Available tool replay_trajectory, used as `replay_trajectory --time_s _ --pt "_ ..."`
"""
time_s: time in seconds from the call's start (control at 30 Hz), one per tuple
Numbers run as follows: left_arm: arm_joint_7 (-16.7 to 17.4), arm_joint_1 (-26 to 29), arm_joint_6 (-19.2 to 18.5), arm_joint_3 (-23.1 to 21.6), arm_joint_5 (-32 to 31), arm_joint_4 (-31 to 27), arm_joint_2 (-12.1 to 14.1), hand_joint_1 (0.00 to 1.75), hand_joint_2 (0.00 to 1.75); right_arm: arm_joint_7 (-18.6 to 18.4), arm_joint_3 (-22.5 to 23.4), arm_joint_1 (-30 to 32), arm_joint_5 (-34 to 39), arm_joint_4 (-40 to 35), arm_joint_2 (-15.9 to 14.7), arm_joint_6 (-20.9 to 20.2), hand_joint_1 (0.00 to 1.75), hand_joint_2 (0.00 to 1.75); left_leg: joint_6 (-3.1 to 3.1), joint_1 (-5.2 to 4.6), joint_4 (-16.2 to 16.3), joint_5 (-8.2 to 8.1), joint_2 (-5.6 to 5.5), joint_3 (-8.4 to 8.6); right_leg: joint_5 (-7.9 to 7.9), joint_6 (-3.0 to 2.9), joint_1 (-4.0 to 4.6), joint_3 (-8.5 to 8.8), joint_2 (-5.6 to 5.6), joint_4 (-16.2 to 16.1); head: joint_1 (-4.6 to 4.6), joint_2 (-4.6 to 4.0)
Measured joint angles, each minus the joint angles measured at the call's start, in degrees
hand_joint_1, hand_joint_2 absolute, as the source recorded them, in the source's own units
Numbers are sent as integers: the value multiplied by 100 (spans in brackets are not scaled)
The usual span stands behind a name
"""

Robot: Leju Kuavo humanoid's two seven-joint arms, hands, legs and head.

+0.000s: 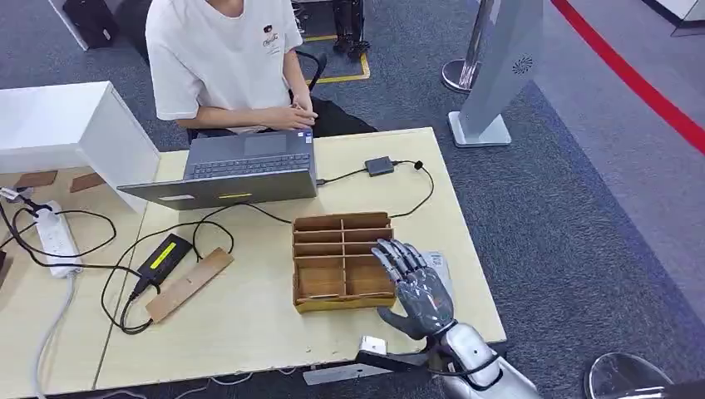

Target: Pass the card to the sensor for recognition and then transmit it.

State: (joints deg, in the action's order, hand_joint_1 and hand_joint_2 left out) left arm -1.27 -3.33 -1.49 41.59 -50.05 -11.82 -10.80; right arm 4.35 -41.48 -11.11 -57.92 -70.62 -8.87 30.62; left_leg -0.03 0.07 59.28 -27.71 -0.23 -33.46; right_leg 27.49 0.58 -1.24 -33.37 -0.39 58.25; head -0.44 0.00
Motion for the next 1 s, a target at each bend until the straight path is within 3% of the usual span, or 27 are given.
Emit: replay_trajectory --time_s 0.1,0.27,0.5,0.6,1.0 --pt "-15 -4 -37 -2 -46 0 0 0 175 -7 -22 -17 43 50 20 -2 0 175 0 0 0 0 0 0 0 0 0 0 0 0 2 2" --pt "-365 20 149 -20 -195 0 -2 0 175 -20 -31 -7 98 72 24 0 0 175 0 0 0 0 1 1 0 0 0 0 0 -1 2 0" --pt "-461 23 236 -28 -232 0 -2 0 175 -26 -31 18 98 72 24 2 0 175 0 0 1 0 1 1 0 0 0 -1 1 -1 0 0" --pt "-841 68 470 -116 -387 0 -2 0 175 -57 -13 78 98 61 22 20 0 175 0 0 1 0 1 1 0 0 0 -2 1 -1 2 0" --pt "-728 85 278 -120 -361 0 -2 0 175 -57 22 173 94 -11 24 -13 0 175 0 0 0 0 0 0 0 0 0 -2 2 0 0 0"
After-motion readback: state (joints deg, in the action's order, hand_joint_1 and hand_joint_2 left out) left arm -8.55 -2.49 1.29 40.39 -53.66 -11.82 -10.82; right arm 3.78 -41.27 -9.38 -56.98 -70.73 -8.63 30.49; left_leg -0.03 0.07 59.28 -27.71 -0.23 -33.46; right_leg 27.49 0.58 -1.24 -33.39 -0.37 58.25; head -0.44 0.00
